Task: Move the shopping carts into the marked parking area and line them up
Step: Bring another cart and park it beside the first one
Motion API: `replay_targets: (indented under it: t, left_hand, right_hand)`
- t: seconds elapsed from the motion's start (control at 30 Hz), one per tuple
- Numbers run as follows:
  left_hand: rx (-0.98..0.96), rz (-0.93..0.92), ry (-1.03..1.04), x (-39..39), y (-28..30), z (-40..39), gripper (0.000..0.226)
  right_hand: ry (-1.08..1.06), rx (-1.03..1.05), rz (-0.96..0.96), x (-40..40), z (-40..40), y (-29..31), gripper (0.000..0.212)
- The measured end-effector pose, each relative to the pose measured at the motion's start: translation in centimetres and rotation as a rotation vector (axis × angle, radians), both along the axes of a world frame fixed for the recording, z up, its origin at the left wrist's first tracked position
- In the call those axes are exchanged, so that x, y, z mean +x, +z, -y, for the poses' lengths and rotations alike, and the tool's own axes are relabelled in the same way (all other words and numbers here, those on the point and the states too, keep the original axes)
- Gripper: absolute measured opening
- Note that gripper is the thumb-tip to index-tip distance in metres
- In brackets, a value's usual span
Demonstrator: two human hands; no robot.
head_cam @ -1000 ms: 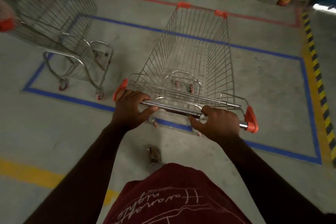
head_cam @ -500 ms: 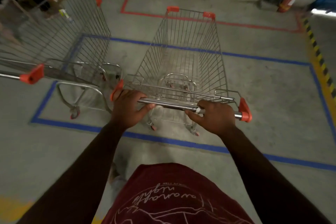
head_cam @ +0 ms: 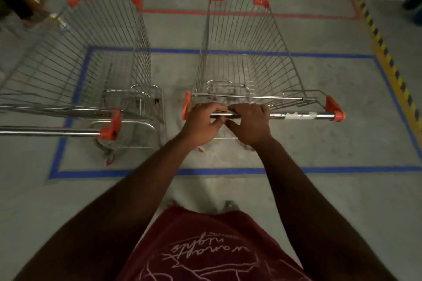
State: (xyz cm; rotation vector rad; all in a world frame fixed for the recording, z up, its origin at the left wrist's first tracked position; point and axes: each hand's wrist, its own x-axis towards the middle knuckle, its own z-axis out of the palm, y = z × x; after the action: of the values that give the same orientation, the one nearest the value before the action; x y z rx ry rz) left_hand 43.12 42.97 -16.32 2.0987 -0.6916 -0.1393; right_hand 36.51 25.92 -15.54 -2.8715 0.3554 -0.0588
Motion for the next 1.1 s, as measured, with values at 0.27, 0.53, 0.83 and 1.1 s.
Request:
replay_targets:
  t: [0.27, 0.53, 0.83, 1.1]
  left_hand:
    - [0.007, 0.389, 0.399, 1.3, 3.8, -13.0, 0.021]
    - [0.658, 0.107, 0.518, 1.3, 1.6, -21.9, 0.045]
    - [0.643, 0.2, 0.289, 2.4, 0.8, -24.2, 0.058]
    - [0.546, 0.127, 0.142, 2.9, 0.7, -25.7, 0.098]
  right_hand:
    - [0.163, -0.051, -0.014, 4.1, -5.9, 0.4, 0.056]
    - [0.294, -0.069, 0.199, 6.3, -10.0, -1.1, 0.062]
    - [0.263, -0.079, 0.154, 5.4, -14.6, -1.2, 0.056]
    - [0.081, 0.053, 0.233, 4.0, -21.4, 0.0, 0.067]
